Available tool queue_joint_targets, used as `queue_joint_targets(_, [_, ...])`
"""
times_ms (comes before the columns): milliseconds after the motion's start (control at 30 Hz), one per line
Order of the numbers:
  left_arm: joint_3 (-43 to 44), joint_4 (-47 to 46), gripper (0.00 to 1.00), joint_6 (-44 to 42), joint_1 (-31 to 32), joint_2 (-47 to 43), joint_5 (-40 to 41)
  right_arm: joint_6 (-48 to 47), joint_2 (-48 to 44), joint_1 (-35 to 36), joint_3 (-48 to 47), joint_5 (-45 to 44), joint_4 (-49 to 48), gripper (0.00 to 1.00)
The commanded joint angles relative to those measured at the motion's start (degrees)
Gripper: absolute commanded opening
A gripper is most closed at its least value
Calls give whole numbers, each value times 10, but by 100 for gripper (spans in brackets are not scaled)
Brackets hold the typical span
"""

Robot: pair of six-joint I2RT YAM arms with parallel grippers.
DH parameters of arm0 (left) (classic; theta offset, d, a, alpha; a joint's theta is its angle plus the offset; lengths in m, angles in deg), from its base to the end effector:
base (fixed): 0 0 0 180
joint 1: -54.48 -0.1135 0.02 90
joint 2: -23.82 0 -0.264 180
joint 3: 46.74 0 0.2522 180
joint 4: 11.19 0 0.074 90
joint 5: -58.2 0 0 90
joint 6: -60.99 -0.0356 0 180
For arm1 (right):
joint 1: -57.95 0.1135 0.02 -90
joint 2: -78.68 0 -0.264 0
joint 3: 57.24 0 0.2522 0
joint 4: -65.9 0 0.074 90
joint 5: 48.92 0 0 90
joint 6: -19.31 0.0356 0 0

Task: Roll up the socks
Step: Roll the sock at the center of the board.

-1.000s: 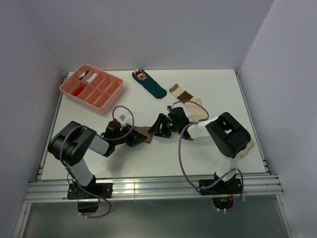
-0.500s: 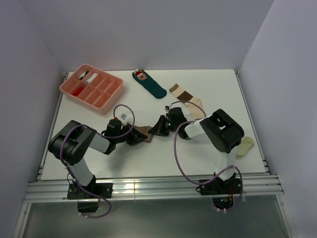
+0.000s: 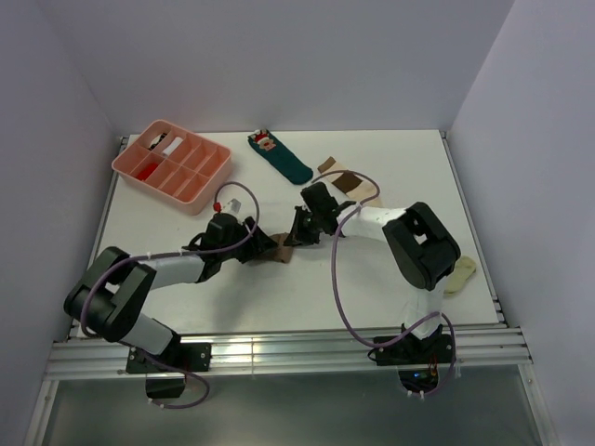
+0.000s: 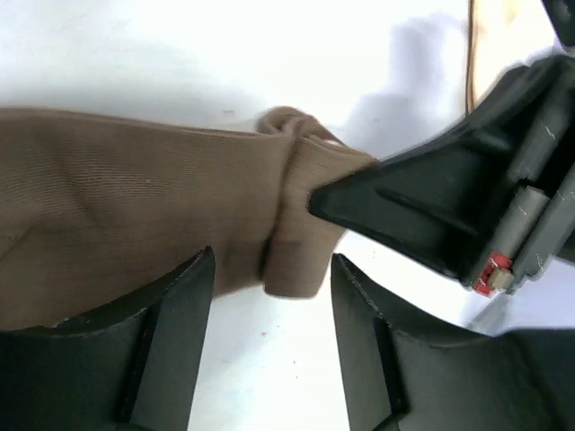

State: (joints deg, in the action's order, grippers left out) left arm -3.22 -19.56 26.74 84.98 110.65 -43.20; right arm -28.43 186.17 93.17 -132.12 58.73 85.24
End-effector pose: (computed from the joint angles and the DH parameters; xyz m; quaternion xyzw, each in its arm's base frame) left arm 0.2361 -0.1473 0.1417 -0.1481 0.8711 -0.3787 0.2755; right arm 0.3028 0.2270 0.1444 0.0074 0.9355 0.3147 0.1605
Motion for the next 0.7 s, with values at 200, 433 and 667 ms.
queue_joint_targets(200, [88, 172, 62, -157, 173, -92, 329, -39, 5, 5, -91, -131, 260, 0])
queue_joint_targets(433, [142, 198, 61, -186, 298, -26, 451, -44, 21, 19, -128, -163, 319, 0])
queue_joint_targets(667, [201, 202, 61, -216, 361, 62, 516, -46, 28, 20, -144, -163, 345, 0])
